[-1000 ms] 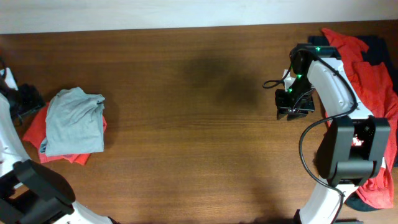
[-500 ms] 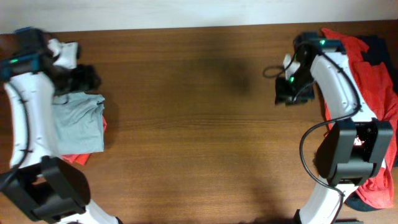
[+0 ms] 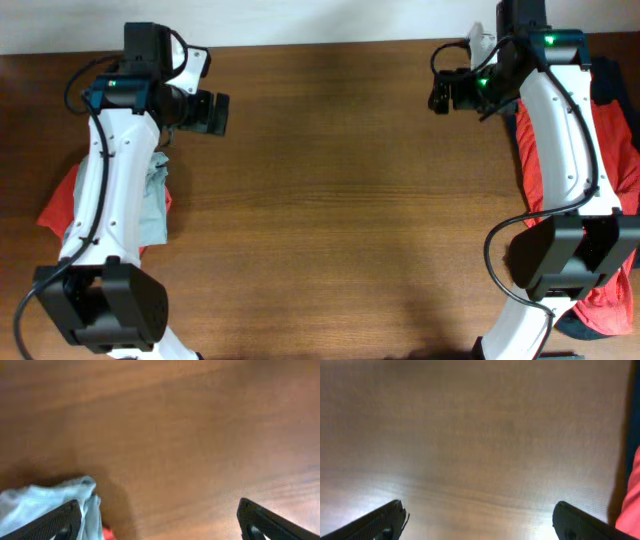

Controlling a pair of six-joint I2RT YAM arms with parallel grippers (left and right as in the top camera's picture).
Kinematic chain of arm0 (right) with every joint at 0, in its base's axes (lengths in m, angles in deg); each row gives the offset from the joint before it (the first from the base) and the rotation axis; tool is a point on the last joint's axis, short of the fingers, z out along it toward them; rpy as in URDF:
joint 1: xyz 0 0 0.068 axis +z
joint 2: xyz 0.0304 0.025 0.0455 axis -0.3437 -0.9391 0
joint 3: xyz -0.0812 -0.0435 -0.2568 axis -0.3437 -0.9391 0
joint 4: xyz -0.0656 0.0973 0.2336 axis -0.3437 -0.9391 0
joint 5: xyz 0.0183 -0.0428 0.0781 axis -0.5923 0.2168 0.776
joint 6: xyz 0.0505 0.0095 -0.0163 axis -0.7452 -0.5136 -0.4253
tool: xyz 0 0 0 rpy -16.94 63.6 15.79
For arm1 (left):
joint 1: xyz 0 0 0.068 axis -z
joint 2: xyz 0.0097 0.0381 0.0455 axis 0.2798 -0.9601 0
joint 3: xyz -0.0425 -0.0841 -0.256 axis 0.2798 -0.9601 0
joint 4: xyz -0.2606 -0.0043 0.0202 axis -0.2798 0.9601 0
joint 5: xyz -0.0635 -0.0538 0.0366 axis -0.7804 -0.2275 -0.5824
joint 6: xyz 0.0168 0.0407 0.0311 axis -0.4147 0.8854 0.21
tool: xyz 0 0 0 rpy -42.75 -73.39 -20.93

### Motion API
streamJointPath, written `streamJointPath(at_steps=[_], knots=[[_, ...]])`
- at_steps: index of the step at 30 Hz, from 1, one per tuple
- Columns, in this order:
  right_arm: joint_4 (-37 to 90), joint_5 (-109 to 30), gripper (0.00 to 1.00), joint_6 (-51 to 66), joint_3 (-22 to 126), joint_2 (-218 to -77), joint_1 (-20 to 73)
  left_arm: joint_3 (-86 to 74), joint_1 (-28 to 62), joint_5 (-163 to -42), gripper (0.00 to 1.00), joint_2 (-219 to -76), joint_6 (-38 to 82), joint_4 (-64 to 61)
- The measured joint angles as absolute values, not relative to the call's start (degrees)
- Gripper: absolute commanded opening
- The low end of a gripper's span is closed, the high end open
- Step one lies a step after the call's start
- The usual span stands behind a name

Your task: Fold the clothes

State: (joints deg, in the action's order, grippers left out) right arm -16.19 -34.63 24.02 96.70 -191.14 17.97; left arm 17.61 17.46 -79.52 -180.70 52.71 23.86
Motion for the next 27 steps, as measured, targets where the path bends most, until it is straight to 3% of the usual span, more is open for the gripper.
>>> streamJointPath(at_steps=[4, 10, 18, 21, 27], knots=[[-19.0, -36.2, 0.99, 24.0, 96.6, -188.7, 17.9, 16.6, 17.0, -79.3, 0.99, -177.2, 52.7, 27.2], [-13.3, -39.6, 0.99, 22.1, 88.5, -171.2, 18.0, 0.6, 16.2, -79.1, 0.99, -157.9, 51.6, 16.2], [8.3, -43.9, 0.99, 19.8, 43.8, -129.7, 20.7, -28.2, 16.2, -79.1, 0.99, -125.3, 50.1, 3.3], [7.1, -44.2, 0.99, 19.7, 32.6, -117.3, 20.7, -31.7, 16.2, -79.1, 0.99, -118.2, 49.8, 4.5], [-0.8, -44.4, 0.99, 19.5, 24.2, -109.6, 20.9, -32.0, 16.2, -79.1, 0.99, -114.6, 49.7, 11.8]])
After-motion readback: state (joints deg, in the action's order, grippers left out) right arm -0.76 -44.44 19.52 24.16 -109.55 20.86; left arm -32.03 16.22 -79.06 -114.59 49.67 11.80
